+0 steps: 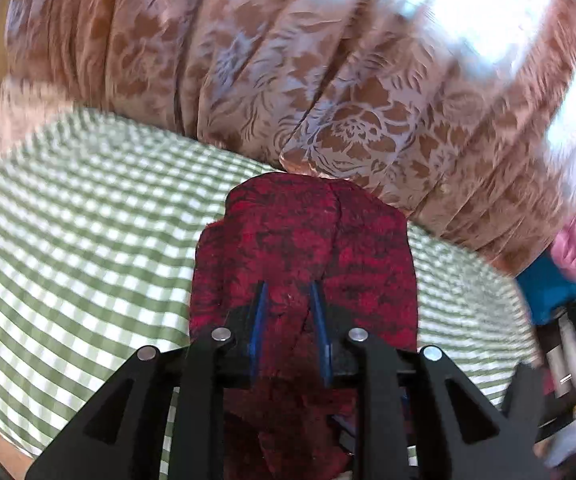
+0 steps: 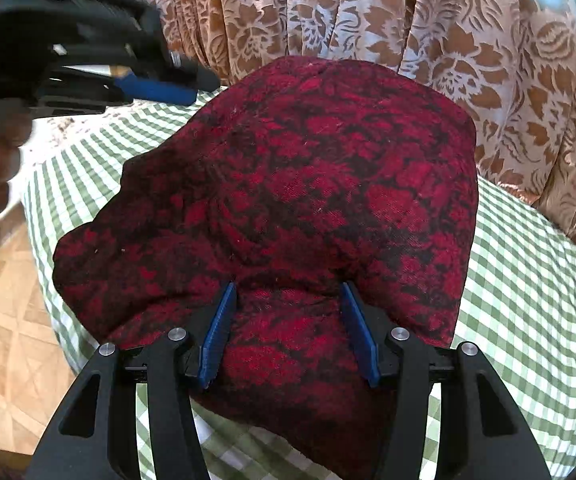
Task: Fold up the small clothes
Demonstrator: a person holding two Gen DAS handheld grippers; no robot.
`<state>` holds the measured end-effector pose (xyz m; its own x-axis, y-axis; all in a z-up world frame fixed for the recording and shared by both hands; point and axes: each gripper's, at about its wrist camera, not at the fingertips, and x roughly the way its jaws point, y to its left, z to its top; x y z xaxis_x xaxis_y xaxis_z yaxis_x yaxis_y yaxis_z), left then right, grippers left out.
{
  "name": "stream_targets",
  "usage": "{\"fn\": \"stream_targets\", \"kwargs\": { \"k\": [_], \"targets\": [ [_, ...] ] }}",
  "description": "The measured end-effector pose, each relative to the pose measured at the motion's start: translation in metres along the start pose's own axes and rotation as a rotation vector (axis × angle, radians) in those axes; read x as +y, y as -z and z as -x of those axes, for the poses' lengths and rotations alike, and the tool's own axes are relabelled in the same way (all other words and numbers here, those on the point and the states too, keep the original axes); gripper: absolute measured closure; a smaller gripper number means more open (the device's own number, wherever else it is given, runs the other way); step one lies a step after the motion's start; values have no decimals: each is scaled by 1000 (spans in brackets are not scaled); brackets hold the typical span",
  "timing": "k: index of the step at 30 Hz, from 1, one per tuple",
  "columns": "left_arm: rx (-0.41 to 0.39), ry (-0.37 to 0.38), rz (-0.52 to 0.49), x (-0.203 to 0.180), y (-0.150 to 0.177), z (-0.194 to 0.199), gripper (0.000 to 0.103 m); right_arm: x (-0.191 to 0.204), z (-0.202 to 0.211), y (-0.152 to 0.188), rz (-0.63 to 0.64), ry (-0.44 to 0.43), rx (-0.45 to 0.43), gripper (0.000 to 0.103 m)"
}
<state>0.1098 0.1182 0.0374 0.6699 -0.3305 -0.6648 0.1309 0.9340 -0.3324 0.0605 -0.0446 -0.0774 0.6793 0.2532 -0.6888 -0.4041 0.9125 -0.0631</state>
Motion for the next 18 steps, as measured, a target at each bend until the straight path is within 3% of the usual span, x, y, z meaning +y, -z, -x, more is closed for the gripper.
{"fn": "stream_targets", "kwargs": {
  "k": [3, 10, 14, 18],
  "targets": [
    [58, -7, -6, -3, 9, -22, 88, -3, 3, 0, -13, -39, -9, 49],
    [7, -40, -73, -10, 21, -24, 87, -56, 31, -12, -208, -274, -10, 49],
    [-8, -52, -89, -13, 23, -22, 87, -83, 37, -43, -308, -252, -88, 49],
    [-21, -72, -115, -17, 25, -21, 87, -94, 16, -78, -332, -159, -94, 49]
  ]
}}
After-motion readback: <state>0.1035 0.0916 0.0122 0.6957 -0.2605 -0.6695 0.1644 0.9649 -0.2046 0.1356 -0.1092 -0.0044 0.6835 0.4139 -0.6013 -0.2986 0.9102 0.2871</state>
